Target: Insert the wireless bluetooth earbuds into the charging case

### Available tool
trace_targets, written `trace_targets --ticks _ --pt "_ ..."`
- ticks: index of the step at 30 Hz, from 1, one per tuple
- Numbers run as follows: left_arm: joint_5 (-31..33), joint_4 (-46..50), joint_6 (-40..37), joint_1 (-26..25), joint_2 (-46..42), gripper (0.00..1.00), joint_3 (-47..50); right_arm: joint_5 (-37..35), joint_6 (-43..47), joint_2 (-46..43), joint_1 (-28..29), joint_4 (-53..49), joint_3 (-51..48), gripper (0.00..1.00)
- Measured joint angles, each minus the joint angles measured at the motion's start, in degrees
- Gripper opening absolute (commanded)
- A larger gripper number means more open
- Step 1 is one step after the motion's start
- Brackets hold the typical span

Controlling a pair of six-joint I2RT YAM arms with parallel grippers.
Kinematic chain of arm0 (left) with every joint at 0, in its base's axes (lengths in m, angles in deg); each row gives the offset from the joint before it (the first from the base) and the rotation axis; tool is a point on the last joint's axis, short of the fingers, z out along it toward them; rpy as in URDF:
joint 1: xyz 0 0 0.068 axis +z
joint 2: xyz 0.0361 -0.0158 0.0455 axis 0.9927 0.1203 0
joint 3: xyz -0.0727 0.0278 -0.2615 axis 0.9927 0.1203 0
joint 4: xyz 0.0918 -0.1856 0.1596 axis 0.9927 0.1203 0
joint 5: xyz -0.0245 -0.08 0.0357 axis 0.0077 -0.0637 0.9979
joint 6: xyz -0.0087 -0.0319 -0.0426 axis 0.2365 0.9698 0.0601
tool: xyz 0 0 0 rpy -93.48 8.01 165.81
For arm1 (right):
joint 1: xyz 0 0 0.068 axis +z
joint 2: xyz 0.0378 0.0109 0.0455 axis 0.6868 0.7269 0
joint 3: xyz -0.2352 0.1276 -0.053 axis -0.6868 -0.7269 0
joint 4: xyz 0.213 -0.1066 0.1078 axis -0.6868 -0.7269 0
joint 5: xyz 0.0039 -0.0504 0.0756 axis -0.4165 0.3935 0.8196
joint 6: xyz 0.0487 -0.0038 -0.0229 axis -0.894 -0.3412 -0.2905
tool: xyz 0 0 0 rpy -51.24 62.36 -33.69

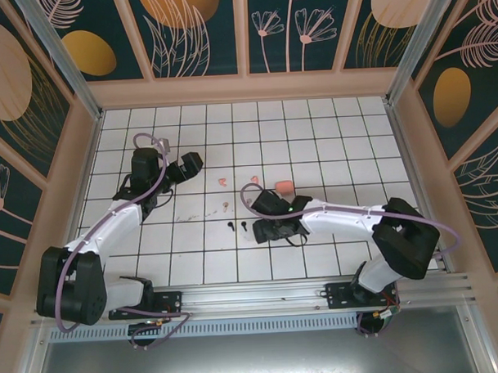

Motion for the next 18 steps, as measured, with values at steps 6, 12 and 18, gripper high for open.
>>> trace_targets --ticks 6,12,18 --pt "-1.31 -0.02 -0.35 0.00 0.28 0.99 -0.68 0.04 4.02 4.57 0.00 -1.95 3.17 0.85" --pt "-1.92 -0.04 -0.48 0.00 0.28 0.99 -1.20 0.26 6.23 5.95 -0.17 -2.73 3.80 0.82" --pt "-1.92 -0.02 -0.83 0.00 0.31 0.99 -1.36 0.50 7.34 5.95 -1.38 -2.80 3.78 0.76"
